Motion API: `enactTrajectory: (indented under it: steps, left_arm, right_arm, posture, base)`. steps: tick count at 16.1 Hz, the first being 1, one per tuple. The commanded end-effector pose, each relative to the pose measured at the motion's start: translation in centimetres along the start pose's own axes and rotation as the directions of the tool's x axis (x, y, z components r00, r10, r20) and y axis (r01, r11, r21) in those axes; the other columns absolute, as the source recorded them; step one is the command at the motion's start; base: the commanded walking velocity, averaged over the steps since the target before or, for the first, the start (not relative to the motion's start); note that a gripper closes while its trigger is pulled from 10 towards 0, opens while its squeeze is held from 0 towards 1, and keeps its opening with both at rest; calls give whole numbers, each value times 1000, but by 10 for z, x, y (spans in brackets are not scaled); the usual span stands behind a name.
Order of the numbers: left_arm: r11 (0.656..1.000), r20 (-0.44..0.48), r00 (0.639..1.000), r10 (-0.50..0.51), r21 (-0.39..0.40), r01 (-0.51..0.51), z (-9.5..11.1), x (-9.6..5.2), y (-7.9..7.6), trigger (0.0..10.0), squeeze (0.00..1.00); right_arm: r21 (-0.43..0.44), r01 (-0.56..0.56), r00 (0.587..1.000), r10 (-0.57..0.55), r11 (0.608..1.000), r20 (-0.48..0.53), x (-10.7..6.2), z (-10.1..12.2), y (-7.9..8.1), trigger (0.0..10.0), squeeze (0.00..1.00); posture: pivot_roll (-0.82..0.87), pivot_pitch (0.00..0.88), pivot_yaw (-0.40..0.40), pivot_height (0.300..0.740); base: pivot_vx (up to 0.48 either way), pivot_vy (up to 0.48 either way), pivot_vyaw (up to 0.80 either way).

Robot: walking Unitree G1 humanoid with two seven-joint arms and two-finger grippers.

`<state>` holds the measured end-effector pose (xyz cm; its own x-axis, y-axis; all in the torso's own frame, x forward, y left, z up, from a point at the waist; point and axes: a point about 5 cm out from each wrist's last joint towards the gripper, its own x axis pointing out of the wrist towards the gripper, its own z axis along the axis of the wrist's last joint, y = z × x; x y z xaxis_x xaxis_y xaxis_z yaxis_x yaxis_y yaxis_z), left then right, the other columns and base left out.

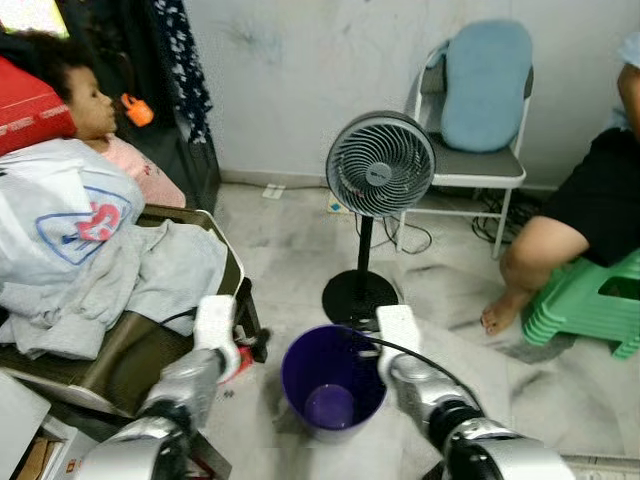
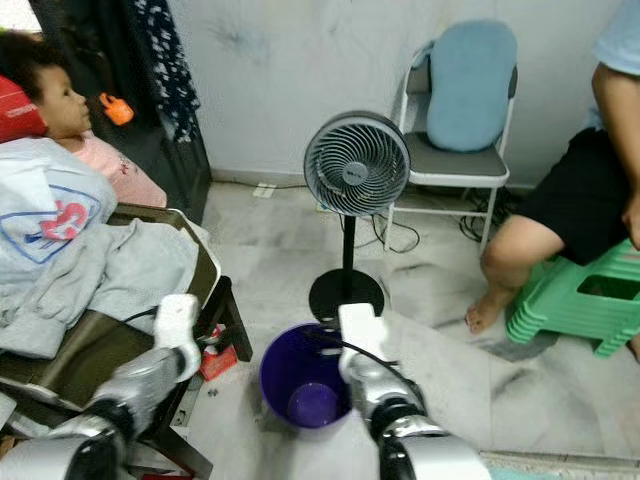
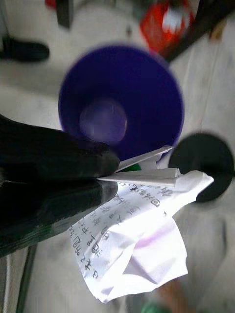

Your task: Clean up the room

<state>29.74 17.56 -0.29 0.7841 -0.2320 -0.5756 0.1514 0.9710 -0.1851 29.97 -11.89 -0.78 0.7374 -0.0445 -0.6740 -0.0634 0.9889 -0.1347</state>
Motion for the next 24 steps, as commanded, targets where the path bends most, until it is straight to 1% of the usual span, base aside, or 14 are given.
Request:
enactTrajectory:
  steps: [1, 3, 4, 6, 7, 8, 10, 14, 16, 18, 19, 22, 23, 24]
  left_arm:
    - [1000, 17, 1000, 6, 22, -7, 4, -2, 6, 10000, 0]
    - [994, 57, 998, 19, 111, -25, 14, -11, 27, 10000, 0]
    - [991, 70, 997, 24, 127, -33, 16, -16, 36, 10000, 0]
    - [988, 92, 993, 75, 126, -87, 14, -35, 67, 10000, 0]
    - [980, 96, 988, 122, 146, -135, 10, -50, 87, 10000, 0]
    - [978, 91, 987, 134, 146, -146, 6, -59, 96, 10000, 0]
    - [976, 90, 985, 149, 149, -161, 3, -69, 106, 10000, 0]
    - [963, 96, 970, 223, 133, -235, -8, -107, 136, 10000, 0]
    - [962, 120, 965, 233, 120, -247, -7, -117, 141, 10000, 0]
    - [969, 200, 957, 208, 88, -229, 7, -112, 129, 10000, 0]
    - [977, 241, 954, 178, 76, -201, 13, -107, 117, 10000, 0]
    - [999, 264, 964, -14, 51, 1, 15, -83, 69, 10000, 0]
    - [995, 260, 961, -89, 65, 74, 16, -76, 51, 10000, 0]
    - [981, 270, 945, -185, 100, 164, 21, -68, 25, 10000, 0]
  right_arm:
    - [-6, 6, 1000, -6, 1000, 18, 0, 4, 0, 10000, 0]
    - [-20, 30, 994, -27, 999, 104, 1, 25, -8, 10000, 0]
    - [-19, 33, 991, -30, 999, 130, 0, 32, -9, 10000, 0]
    - [-31, 17, 984, -11, 999, 176, -1, 48, -2, 10000, 0]
    - [-22, -18, 980, 22, 1000, 197, -3, 57, 8, 10000, 0]
    - [-32, -33, 977, 39, 999, 211, -4, 63, 16, 10000, 0]
    - [-34, -51, 974, 57, 998, 219, -6, 66, 24, 10000, 0]
    - [-38, -99, 959, 105, 994, 262, -12, 83, 44, 10000, 0]
    - [-55, -113, 948, 124, 992, 293, -15, 90, 53, 10000, 0]
    - [-42, -126, 939, 133, 991, 316, -16, 90, 55, 10000, 0]
    - [-33, -124, 938, 128, 992, 323, -15, 88, 51, 10000, 0]
    - [-30, -106, 939, 110, 994, 326, -10, 72, 32, 10000, 0]
    - [-38, -104, 941, 110, 994, 319, -9, 67, 28, 10000, 0]
    - [-39, -106, 946, 113, 994, 303, -8, 56, 23, 10000, 0]
  posture:
    - [-34, 77, 46, 740]
    - [-18, 106, 64, 740]
    - [-13, 113, 68, 740]
    - [32, 146, 85, 740]
    - [59, 162, 88, 740]
    - [86, 178, 89, 740]
    - [124, 196, 90, 740]
    - [198, 232, 120, 740]
    - [203, 232, 132, 740]
    - [169, 208, 126, 740]
    - [149, 197, 121, 740]
    - [60, 156, 99, 740]
    - [45, 146, 94, 740]
    - [32, 134, 86, 740]
  base:
    - [0, 0, 0]
    - [0, 0, 0]
    - [0, 0, 0]
    - [0, 0, 0]
    - [0, 0, 0]
    - [0, 0, 0]
    - [0, 0, 0]
    - [0, 0, 0]
    - [0, 0, 0]
    - [0, 0, 0]
    - [0, 0, 0]
    - [0, 0, 0]
    - [0, 0, 0]
    - [0, 0, 0]
